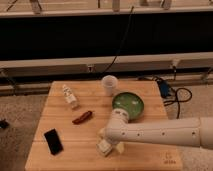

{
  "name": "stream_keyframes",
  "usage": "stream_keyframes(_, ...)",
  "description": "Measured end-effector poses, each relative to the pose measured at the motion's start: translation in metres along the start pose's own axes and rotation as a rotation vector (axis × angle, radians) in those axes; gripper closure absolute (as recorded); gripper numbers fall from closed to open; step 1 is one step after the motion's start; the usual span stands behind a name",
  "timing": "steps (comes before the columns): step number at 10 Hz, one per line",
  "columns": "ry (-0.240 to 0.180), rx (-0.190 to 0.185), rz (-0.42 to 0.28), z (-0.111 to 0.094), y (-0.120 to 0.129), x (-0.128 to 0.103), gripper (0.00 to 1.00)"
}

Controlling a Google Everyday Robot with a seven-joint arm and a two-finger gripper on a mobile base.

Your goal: Wipe the white sponge on the table

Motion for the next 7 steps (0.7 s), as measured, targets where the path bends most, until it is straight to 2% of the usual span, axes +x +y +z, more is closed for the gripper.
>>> stream_keyframes(7,0.012,-0.021,0.0,-0.014,0.003,0.003,0.2)
